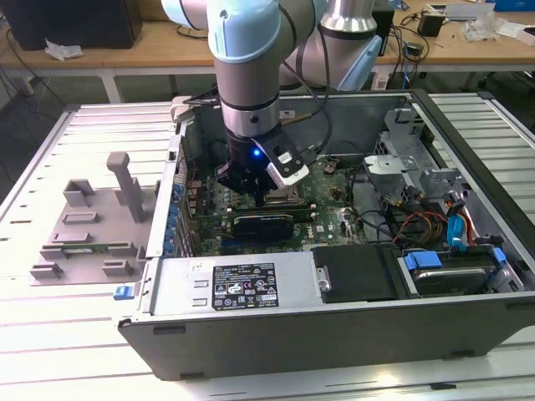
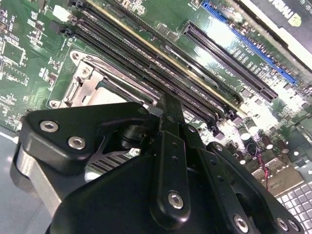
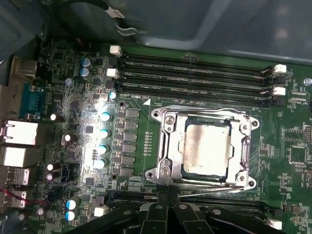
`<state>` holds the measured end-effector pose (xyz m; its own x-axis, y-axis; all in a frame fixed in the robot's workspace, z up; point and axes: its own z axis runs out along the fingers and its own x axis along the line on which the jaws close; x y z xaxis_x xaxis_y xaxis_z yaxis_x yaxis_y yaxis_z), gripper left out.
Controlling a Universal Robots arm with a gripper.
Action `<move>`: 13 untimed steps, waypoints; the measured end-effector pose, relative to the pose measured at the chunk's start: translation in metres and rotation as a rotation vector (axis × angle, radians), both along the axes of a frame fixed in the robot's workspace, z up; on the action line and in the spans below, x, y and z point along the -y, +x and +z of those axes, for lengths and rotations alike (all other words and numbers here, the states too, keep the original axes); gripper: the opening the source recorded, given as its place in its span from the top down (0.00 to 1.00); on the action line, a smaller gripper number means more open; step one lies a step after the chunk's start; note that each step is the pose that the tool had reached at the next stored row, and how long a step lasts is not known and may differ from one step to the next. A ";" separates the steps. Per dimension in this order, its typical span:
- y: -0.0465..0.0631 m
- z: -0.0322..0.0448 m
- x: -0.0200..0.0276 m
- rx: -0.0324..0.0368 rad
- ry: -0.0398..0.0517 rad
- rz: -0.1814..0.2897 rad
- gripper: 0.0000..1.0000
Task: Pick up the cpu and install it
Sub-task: 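Install the second cpu locking lever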
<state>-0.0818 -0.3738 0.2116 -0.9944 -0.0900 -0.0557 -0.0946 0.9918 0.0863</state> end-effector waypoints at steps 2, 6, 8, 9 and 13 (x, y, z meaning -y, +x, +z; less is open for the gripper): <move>0.000 -0.0005 0.0015 0.0000 0.0099 0.000 0.89; -0.001 -0.0011 0.0080 -0.0001 0.0207 -0.002 0.89; -0.002 -0.0013 0.0102 0.0000 0.0271 -0.004 0.89; -0.002 -0.0013 0.0105 0.0001 0.0316 -0.004 0.89; -0.004 -0.0037 0.0105 0.0024 0.0474 -0.006 0.89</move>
